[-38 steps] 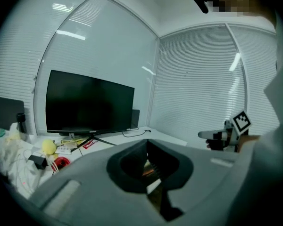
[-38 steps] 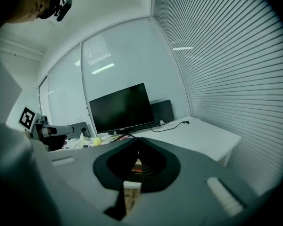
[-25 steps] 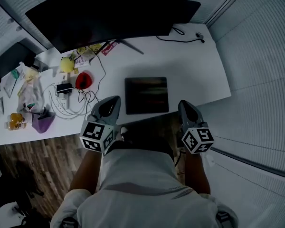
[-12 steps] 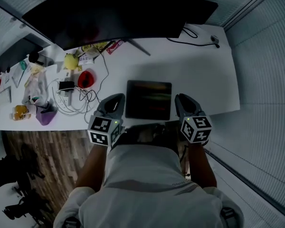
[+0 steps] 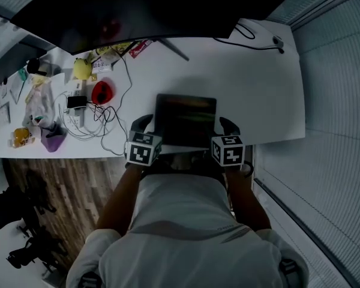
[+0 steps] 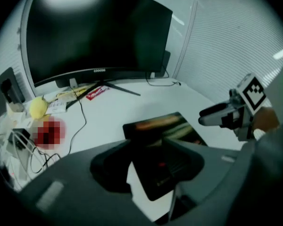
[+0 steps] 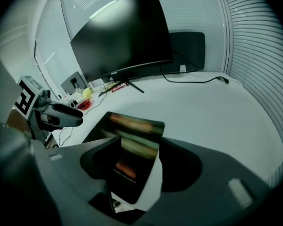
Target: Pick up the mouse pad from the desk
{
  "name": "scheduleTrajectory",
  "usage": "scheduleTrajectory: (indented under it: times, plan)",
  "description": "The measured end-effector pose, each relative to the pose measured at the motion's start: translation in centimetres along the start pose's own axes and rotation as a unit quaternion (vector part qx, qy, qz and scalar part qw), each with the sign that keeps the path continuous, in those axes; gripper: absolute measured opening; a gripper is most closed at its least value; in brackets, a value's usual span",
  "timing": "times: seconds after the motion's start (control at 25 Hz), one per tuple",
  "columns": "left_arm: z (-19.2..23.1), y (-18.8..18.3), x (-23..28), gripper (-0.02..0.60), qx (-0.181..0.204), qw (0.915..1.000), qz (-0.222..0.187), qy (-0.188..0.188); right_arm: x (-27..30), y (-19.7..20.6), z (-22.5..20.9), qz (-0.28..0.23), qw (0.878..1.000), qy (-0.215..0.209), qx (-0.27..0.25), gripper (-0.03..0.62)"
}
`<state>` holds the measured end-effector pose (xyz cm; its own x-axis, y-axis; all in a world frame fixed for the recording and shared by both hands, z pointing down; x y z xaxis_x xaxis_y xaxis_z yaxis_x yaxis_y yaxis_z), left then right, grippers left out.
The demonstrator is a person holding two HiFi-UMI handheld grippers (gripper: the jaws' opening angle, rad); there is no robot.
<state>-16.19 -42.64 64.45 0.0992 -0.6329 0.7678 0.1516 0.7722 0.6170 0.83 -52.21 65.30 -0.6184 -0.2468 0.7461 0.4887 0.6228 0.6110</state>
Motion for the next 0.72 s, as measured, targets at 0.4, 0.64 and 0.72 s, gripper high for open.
scheduleTrajectory:
  times: [0.4,0.64,0.72]
  plan:
    - [0.9,4.4,4.1,0.268,-0.002,0.9955,0.092,-0.02,4.1,4.0,-0.3,0.07,0.997,0.027,-0.005,0.328]
    - [0.4,6.4,5.4,0.285,0.001,0.9945,0.102,-0.024,4.3,4.9,-0.2,0.087,0.995,0.037,-0.011,0.31]
    - [0.2,6.2,5.4,0.284,-0.002,0.9943,0.103,-0.026,4.3,4.9,-0.1,0.092,0.994,0.047,-0.024,0.307]
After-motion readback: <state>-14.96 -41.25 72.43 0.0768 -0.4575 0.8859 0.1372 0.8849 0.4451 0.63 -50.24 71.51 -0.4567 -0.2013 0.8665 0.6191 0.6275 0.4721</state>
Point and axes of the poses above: the fingertips, and each gripper's own axes: x forward along the fingers, z to its left, y out of its underside, the point moved 2 cm from there along -x, backward along the fingers, and after that the axes turned 3 degrees about -z, right-handed, at the moved point
